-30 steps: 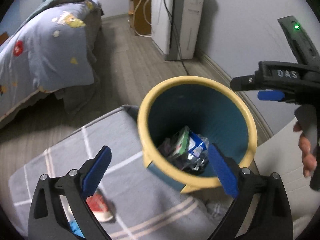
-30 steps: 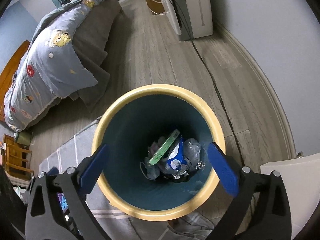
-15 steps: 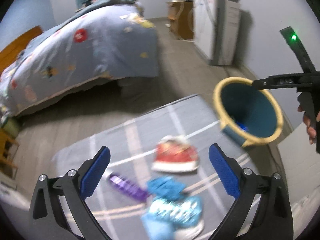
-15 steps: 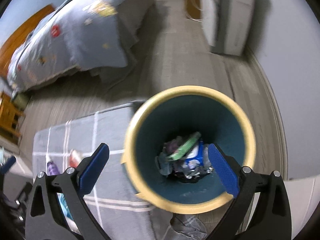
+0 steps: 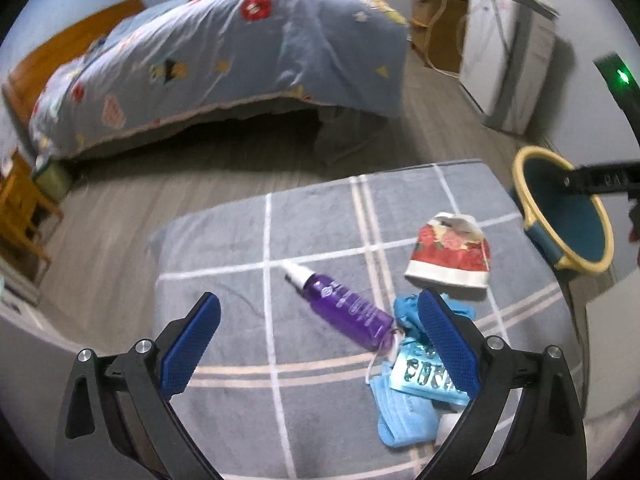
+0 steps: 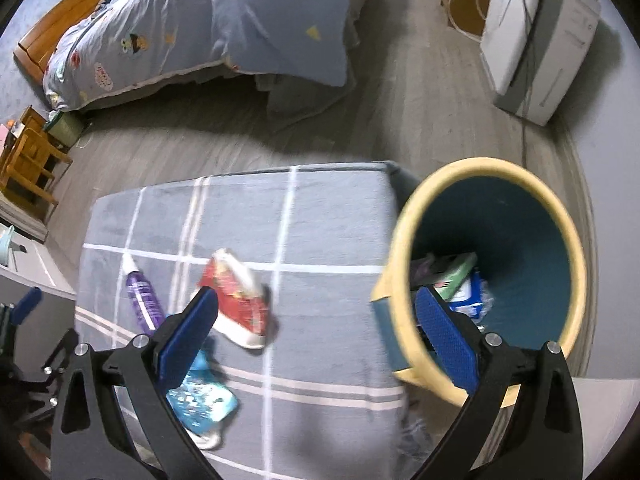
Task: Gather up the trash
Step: 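Return both tools to the cushion and grasp the red-floral paper cup with the right gripper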
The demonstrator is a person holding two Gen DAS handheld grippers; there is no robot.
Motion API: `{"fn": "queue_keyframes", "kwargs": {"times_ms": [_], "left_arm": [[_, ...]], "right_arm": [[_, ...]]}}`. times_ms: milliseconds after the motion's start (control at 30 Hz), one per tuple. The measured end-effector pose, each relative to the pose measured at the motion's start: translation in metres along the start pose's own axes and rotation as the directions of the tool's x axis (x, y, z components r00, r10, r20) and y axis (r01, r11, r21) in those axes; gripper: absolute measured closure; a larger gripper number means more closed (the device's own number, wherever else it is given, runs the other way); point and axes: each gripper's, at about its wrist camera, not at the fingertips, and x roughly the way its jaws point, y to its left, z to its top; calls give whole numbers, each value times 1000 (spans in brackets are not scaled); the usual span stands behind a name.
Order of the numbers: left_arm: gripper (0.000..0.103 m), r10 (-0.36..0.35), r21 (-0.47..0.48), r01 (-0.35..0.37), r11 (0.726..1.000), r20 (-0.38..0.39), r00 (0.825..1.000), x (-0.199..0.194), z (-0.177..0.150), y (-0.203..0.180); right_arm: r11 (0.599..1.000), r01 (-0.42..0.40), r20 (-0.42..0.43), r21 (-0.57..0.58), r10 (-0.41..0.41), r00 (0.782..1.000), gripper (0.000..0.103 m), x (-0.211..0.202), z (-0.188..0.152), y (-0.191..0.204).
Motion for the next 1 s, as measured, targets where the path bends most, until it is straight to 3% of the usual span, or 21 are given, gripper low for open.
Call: {"fn": "queue_keyframes", "kwargs": {"times_ms": [100, 333, 500, 733, 1000], "left_arm": [[5, 6, -49, -6, 999, -15, 1000, 7, -2, 9], [5, 68, -40, -69, 997, -30, 997, 28, -6, 17], [5, 80, -54, -84, 995, -75, 994, 55, -7, 20], [5, 11, -112, -24, 993, -119, 993, 92, -13, 11], [10, 4, -92, -16, 996, -129, 992, 110, -13, 6]], "right_arm": [[999, 19, -4, -30, -19, 1000, 6, 6, -1, 15], [998, 45, -35, -43, -46, 998, 6, 31, 1, 26], [999, -15, -94, 30, 18, 995, 6, 56, 4, 26], [994, -54, -119, 92, 65, 991, 7, 74, 3, 31], [997, -56, -144, 58, 64, 988, 34, 91, 3, 45]]}}
